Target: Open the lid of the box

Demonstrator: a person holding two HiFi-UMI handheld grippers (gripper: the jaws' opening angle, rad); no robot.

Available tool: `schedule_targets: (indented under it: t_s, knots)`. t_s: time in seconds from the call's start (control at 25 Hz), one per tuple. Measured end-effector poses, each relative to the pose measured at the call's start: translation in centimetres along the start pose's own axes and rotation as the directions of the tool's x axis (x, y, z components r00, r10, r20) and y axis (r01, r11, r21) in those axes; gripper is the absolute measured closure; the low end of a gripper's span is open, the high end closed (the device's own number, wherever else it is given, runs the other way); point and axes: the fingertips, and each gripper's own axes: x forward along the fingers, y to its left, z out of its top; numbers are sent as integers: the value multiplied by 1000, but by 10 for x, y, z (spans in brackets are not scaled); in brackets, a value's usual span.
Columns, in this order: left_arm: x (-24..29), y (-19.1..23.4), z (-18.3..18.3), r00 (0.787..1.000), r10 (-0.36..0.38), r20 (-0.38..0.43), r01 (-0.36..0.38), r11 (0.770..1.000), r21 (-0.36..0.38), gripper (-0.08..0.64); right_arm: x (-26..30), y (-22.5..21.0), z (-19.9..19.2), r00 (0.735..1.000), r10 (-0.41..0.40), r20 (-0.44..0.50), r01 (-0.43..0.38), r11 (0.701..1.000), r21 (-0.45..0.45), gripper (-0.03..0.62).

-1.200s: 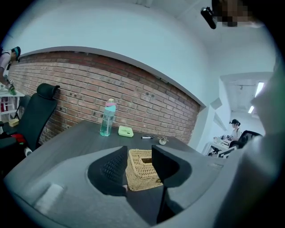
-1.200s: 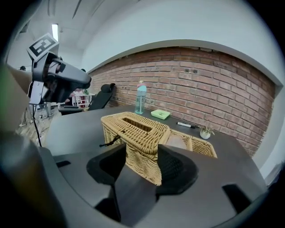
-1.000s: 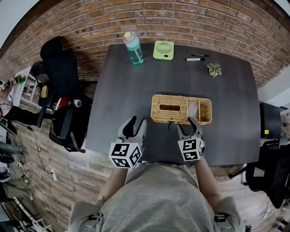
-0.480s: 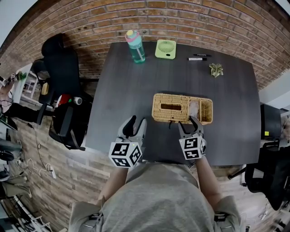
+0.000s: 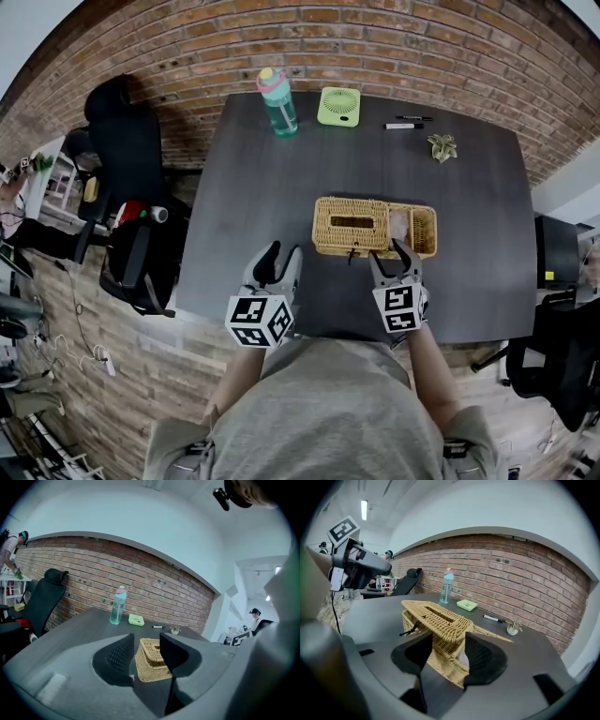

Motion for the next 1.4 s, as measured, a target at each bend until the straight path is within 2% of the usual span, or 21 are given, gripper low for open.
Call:
schedule_targets:
  t_s: [0.44,0.64,0.92,1.12,1.4]
  knots:
    - [5,-1,4,1000,-7,8,7,1000,0,388,-7,-17,39,997,1,80,0,1000,-15,385]
    - [7,-3,5,1000,-13,7,13,1000,4,388,-5,-26,57,994,21,108,-17,999,-38,385]
    - [10,-3,5,1000,-10,9,10,1000,5,388,2,-40,80,989,43,141,-40,999,-25,391]
    - [12,-4,7,1000,-6,14,6,1000,8,388,9,-47,94,987,62,151,-57,998,-39,428]
    - [14,-3,8,1000,3,16,-3,1000,3,388,24,-61,107,986,70,152,-64,997,-42,443]
